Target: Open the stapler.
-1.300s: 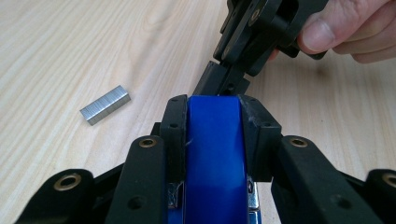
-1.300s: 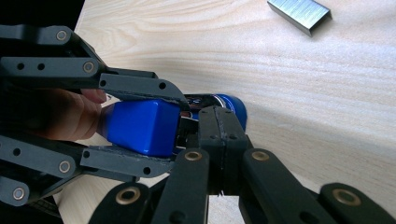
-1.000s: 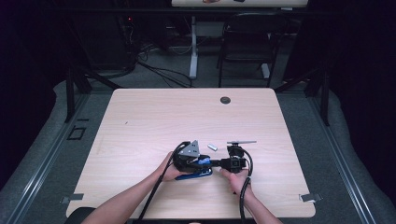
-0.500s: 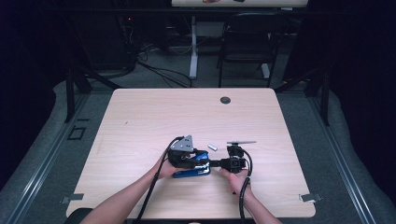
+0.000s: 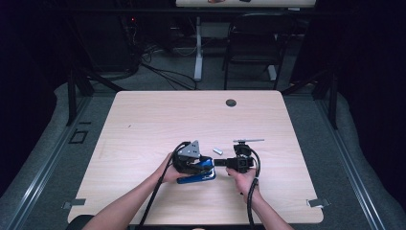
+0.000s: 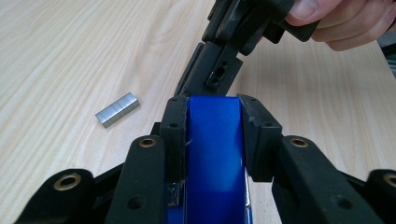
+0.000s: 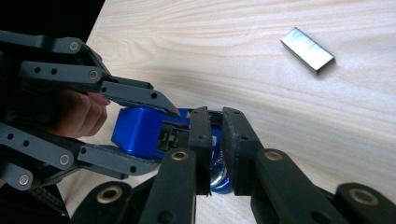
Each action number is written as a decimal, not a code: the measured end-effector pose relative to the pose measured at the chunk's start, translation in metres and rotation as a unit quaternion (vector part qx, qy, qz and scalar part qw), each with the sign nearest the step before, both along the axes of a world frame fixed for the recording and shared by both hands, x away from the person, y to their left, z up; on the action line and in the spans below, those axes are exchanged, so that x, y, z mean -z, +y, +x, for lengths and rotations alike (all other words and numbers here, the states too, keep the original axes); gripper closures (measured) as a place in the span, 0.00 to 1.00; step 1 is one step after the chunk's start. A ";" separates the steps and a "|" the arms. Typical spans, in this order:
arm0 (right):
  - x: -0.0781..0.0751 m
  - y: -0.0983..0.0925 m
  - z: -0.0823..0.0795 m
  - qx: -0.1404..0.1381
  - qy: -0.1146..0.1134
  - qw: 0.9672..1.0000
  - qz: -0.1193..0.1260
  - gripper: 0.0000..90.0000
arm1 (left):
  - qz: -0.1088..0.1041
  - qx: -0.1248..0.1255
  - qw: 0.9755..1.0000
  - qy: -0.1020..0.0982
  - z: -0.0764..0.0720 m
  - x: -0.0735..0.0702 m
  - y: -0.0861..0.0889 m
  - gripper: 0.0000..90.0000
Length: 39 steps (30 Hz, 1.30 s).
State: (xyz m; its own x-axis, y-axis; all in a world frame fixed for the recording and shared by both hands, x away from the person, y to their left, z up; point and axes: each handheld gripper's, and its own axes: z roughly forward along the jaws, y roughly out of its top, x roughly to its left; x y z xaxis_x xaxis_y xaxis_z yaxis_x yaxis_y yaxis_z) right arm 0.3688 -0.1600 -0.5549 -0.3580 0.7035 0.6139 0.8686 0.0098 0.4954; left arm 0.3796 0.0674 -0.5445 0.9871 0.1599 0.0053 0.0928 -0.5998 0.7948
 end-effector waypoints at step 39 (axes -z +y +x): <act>-0.004 0.016 0.006 -0.048 0.000 0.997 -0.056 0.95 | 0.034 -0.014 0.999 -0.008 -0.007 -0.030 0.010 0.74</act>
State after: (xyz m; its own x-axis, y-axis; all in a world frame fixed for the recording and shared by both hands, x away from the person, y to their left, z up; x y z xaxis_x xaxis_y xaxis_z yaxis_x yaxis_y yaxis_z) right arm 0.3749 -0.1435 -0.5513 -0.4264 0.7307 0.5332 0.8612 0.1476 0.4864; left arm 0.3729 0.0774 -0.5145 0.9820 0.1858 0.0337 0.0970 -0.6494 0.7542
